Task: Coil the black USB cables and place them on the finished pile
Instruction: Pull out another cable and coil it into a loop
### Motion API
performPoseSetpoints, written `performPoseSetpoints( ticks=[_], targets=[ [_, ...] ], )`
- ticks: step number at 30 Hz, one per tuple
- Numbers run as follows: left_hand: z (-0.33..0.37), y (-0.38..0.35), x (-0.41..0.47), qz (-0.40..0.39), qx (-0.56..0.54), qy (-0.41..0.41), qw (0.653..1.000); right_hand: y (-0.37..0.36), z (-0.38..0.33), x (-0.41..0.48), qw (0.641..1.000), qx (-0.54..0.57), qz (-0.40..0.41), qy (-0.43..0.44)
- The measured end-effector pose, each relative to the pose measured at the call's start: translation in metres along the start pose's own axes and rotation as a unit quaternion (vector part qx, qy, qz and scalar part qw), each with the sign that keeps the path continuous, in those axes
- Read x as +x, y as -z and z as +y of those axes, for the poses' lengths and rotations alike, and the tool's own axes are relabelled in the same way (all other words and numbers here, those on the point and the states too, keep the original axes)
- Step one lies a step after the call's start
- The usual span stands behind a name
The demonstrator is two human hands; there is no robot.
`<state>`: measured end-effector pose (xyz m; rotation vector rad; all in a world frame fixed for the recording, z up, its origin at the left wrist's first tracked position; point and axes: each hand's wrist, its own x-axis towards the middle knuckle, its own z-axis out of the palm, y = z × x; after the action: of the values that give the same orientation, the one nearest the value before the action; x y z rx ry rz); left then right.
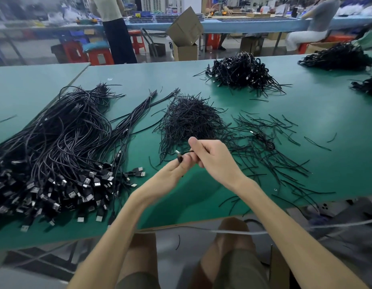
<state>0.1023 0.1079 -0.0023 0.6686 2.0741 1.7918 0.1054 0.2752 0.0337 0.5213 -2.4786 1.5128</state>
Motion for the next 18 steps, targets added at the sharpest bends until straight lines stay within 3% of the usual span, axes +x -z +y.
performPoseSetpoints(
  ticks=[4,8,11,14,16,18],
  targets=[
    [-0.004,0.003,0.002,0.014,-0.160,-0.028,0.987,-0.012,0.007,-0.012,0.995,-0.082,-0.022,0.060],
    [0.000,0.003,0.008,0.087,-0.377,-0.052,0.921,-0.032,0.020,-0.024,0.994,-0.071,-0.067,0.044],
    [0.006,0.009,0.005,0.093,-0.453,-0.042,0.886,-0.020,0.033,-0.016,0.979,-0.189,-0.065,0.046],
    [0.011,0.012,-0.004,0.079,-0.370,-0.046,0.925,-0.006,0.042,-0.005,0.913,-0.382,-0.078,0.120],
    [0.015,0.015,-0.010,0.071,-0.207,-0.049,0.974,0.001,0.046,0.002,0.888,-0.426,-0.086,0.149],
    [0.018,0.015,-0.012,0.041,0.005,-0.029,0.999,0.012,0.050,0.012,0.868,-0.466,-0.093,0.144]
  ],
)
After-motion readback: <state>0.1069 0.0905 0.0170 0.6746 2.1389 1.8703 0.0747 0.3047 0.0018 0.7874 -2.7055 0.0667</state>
